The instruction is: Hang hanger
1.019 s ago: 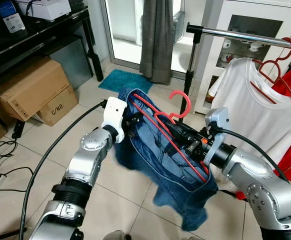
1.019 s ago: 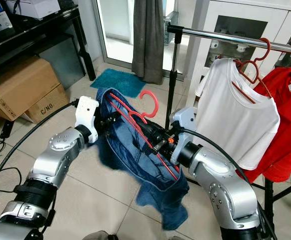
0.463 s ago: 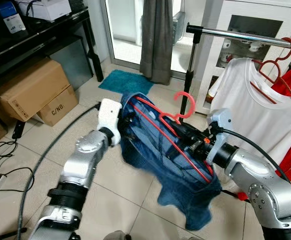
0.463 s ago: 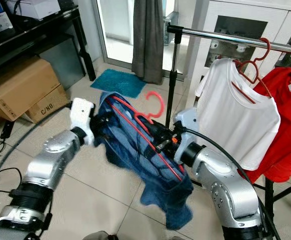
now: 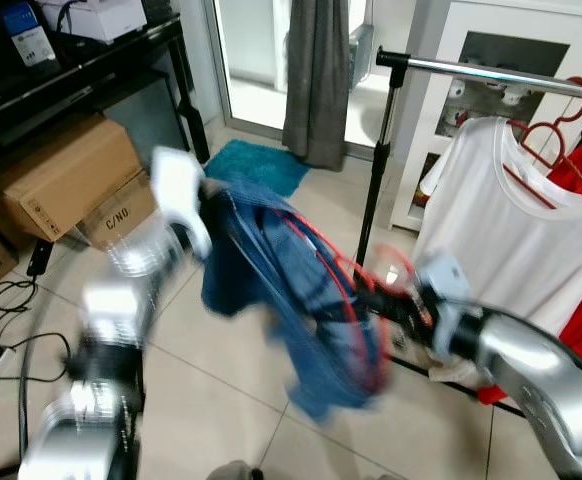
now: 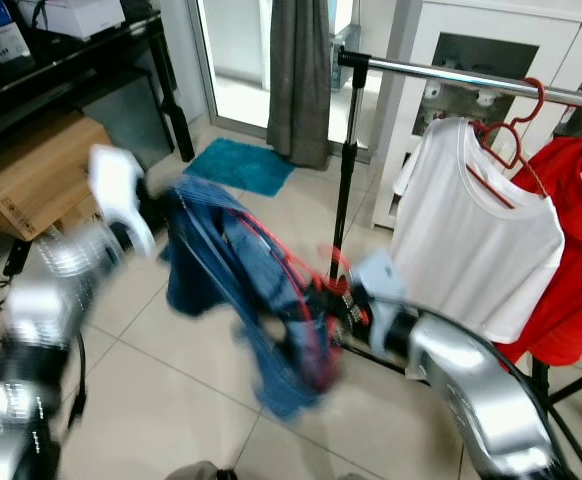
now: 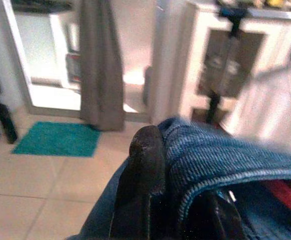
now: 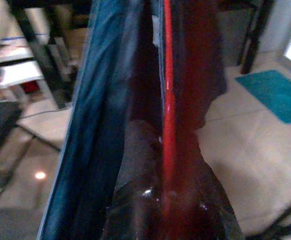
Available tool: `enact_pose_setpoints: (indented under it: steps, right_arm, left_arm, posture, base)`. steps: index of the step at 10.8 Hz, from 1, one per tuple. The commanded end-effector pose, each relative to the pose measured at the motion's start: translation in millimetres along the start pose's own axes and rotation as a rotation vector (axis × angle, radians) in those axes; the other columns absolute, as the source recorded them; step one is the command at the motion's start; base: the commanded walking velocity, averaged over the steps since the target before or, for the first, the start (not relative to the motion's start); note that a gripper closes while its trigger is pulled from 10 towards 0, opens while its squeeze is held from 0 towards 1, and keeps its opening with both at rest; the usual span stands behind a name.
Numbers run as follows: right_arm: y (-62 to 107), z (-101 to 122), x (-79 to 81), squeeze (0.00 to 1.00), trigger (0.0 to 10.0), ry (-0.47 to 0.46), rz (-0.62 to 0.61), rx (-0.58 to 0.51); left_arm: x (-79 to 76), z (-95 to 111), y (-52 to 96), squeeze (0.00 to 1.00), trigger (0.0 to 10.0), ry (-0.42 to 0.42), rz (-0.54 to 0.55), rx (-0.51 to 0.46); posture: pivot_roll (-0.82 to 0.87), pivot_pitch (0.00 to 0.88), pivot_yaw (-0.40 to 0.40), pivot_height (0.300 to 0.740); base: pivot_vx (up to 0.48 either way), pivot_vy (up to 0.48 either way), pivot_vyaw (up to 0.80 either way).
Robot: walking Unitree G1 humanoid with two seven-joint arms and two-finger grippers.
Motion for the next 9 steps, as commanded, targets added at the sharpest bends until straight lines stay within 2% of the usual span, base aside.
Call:
enact_pose_setpoints:
  steps: [1, 3, 5, 6, 7, 8, 9]
  right_arm:
    - [8.3, -5.9, 4.3, 0.00, 0.0, -0.006, 0.041, 0.014]
    - [5.8, -2.6, 13.4, 0.00, 0.0, -0.015, 0.077, -0.039]
    - [-2.0, 12.0, 6.5, 0.00, 0.0, -0.058, -0.016, -0.147]
    - [-6.4, 33.6, -18.8, 0.00, 0.0, -0.170, -0.272, -0.343]
    - [-5.8, 43.5, -33.7, 0.00, 0.0, -0.256, -0.422, -0.447]
    - [-4.9, 41.5, -46.5, 0.00, 0.0, -0.337, -0.582, -0.475]
    - [-6.3, 27.8, -52.6, 0.00, 0.0, -0.353, -0.707, -0.379]
  left_arm:
    - [22.7, 19.3, 4.9, 0.00, 0.0, 0.050, 0.117, -0.096]
    - [23.2, 16.3, -0.9, 0.00, 0.0, 0.134, 0.131, -0.101]
    - [21.3, 0.0, -3.7, 0.00, 0.0, 0.132, 0.107, -0.018]
    - [-3.1, -43.7, 2.4, 0.00, 0.0, -0.011, -0.047, 0.189]
    - [-20.1, -63.7, 10.4, 0.00, 0.0, -0.038, -0.144, 0.267]
    - [-28.0, -78.0, 20.6, 0.00, 0.0, -0.034, -0.183, 0.310]
    - [-29.9, -83.8, 28.7, 0.00, 0.0, -0.018, -0.177, 0.312]
  posture:
    - [-0.06, 0.000, 0.084, 0.740]
    - [-0.07, 0.000, 0.102, 0.740]
    - [-0.07, 0.000, 0.106, 0.740]
    - [-0.07, 0.000, 0.121, 0.740]
    - [-0.08, 0.000, 0.129, 0.740]
    - [-0.08, 0.000, 0.113, 0.740]
    - [-0.07, 0.000, 0.104, 0.740]
  base:
    - [0.000, 0.000, 0.00]
    - [0.000, 0.000, 0.00]
    - [0.000, 0.000, 0.00]
    - [0.000, 0.000, 0.00]
    - [0.000, 0.000, 0.00]
    - [0.000, 0.000, 0.00]
    - [0.000, 0.000, 0.00]
Point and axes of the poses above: a point about 5 cm out from each wrist's last joint towards the gripper, its own y axis pointing back from the gripper into the wrist, its own z axis along the axis of the wrist's last joint, x = y × z, the point moved 1 cm from there along -y, pointing out of the wrist towards the gripper, and after that the axes turned 12 degrees about y, right-handed, at the moved point
